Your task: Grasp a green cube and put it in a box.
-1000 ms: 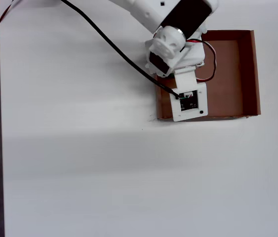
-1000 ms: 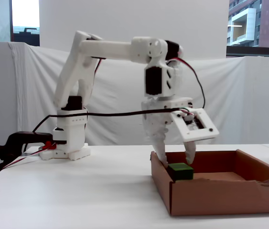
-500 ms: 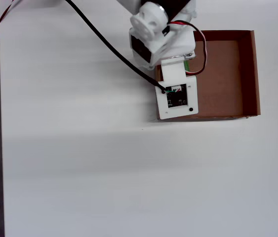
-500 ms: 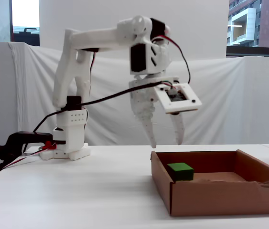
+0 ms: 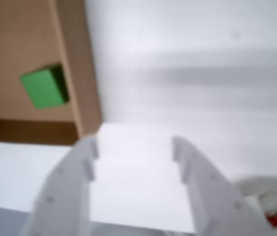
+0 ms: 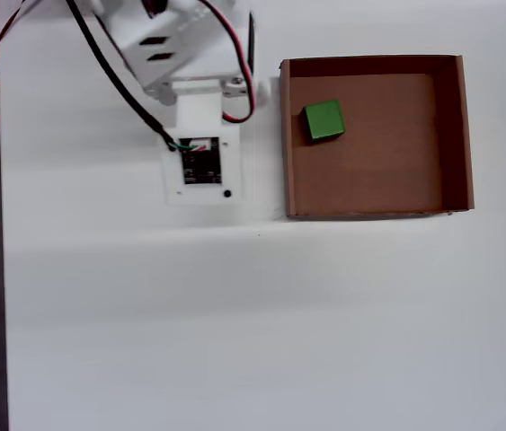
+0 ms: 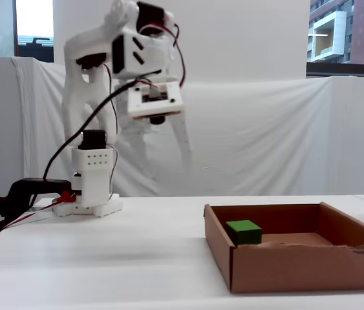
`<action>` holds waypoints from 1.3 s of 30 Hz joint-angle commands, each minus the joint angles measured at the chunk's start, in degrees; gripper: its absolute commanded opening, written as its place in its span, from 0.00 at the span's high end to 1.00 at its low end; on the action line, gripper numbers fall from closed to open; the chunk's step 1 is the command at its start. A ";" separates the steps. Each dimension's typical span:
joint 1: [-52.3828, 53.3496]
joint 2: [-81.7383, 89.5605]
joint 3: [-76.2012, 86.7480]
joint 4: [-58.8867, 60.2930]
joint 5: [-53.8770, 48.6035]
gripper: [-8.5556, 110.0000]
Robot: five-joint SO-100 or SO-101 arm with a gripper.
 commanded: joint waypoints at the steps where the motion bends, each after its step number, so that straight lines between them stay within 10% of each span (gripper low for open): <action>1: 3.16 7.29 5.10 -0.35 -4.22 0.75; 39: 32.43 59.50 65.21 -19.95 -21.36 0.75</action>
